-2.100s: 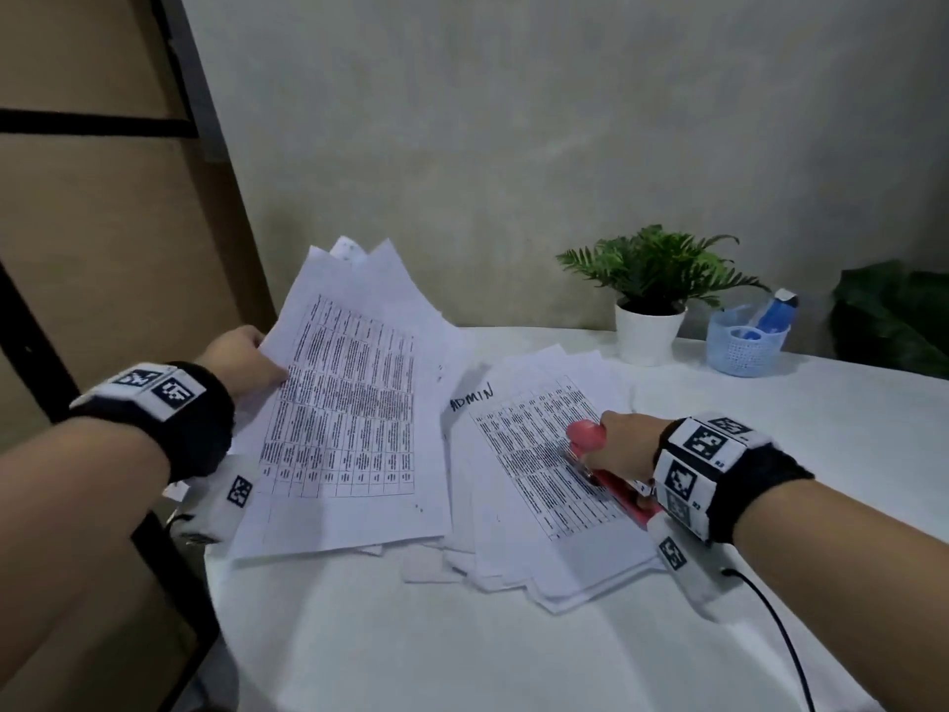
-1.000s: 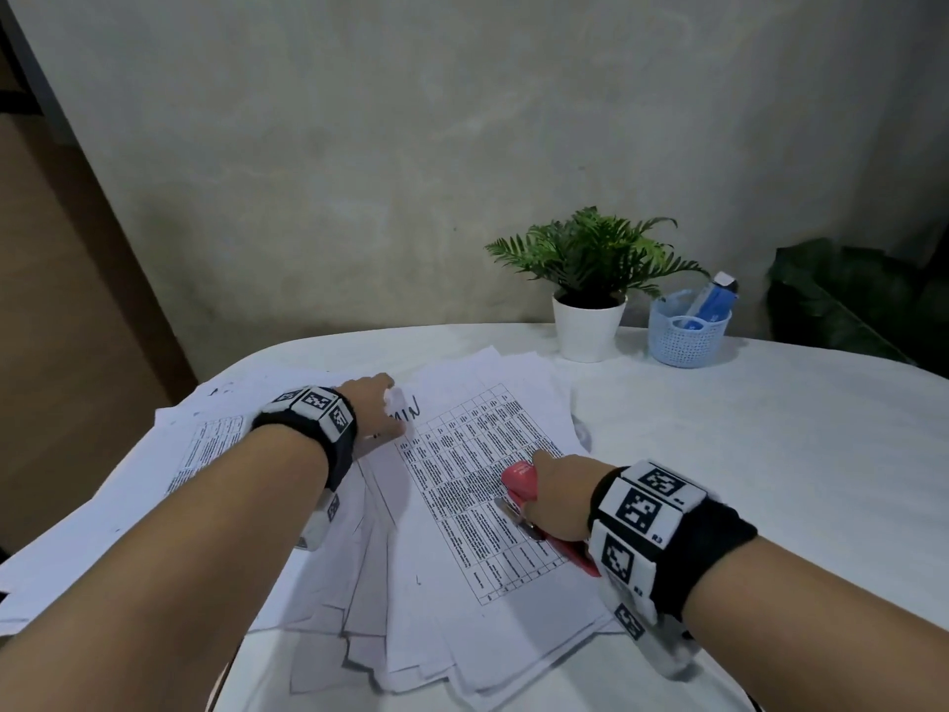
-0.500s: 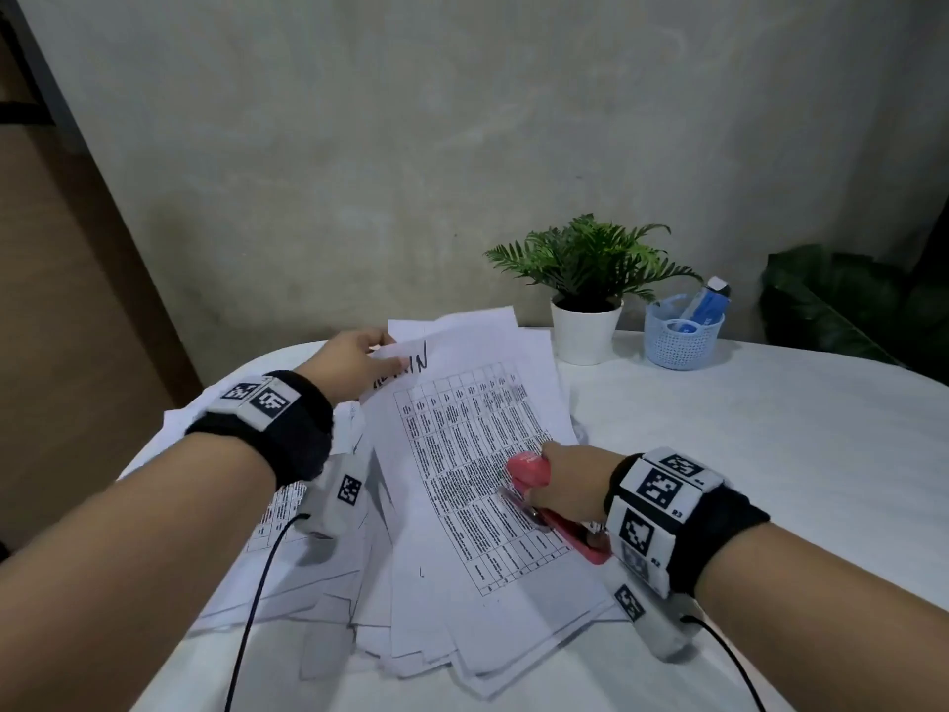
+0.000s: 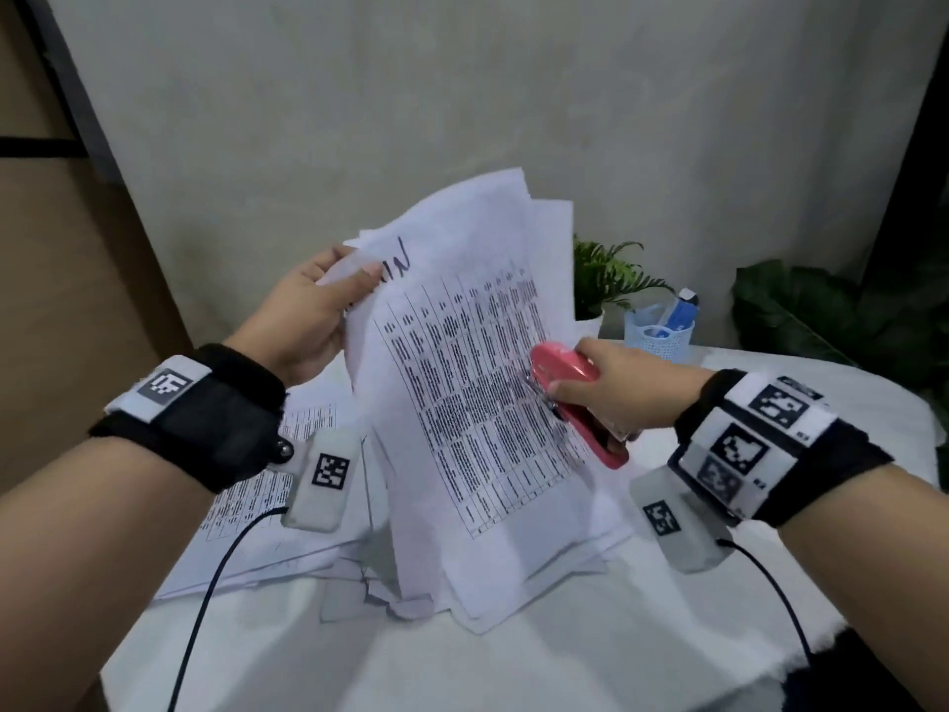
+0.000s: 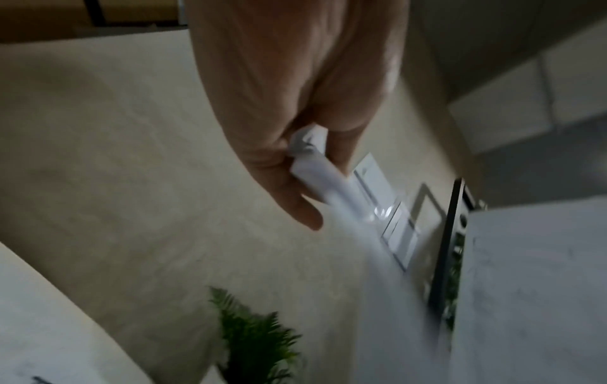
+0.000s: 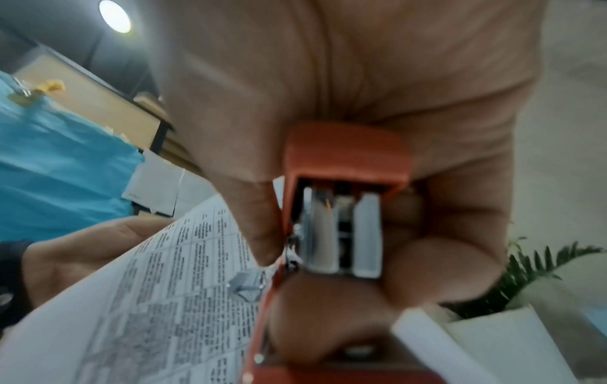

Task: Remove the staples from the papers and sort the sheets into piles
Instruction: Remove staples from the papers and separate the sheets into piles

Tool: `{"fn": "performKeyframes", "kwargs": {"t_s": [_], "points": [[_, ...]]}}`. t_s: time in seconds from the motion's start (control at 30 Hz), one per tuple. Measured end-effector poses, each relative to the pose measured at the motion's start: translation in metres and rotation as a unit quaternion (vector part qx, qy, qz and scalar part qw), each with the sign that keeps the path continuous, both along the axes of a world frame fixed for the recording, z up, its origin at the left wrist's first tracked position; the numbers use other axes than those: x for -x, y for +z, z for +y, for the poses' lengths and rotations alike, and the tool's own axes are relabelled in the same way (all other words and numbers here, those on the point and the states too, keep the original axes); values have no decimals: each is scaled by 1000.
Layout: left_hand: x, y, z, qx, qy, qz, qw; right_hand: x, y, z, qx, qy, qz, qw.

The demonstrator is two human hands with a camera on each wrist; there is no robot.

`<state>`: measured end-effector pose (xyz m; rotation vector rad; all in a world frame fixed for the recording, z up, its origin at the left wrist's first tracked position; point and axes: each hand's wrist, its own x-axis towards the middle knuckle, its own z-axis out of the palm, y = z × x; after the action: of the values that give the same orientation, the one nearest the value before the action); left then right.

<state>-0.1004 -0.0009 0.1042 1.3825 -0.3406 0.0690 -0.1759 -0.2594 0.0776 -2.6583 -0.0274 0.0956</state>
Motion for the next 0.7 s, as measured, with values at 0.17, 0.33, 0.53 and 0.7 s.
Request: {"fn": "performKeyframes", "kwargs": {"t_s": [0.17,0.33,0.53,0.7], "points": [[-5,-7,15,-117,74,66,988,11,29,-1,14,8,-44,999],[2,-75,19,-432,43,169,885,3,14,13,70,18,7,997],[19,-119,-9,-538,5,198,820,-13,-43,37,138,56,131,980],[17,-123,-14,-561,-13,214,799,-15,-57,52,224,114,144,957]]}}
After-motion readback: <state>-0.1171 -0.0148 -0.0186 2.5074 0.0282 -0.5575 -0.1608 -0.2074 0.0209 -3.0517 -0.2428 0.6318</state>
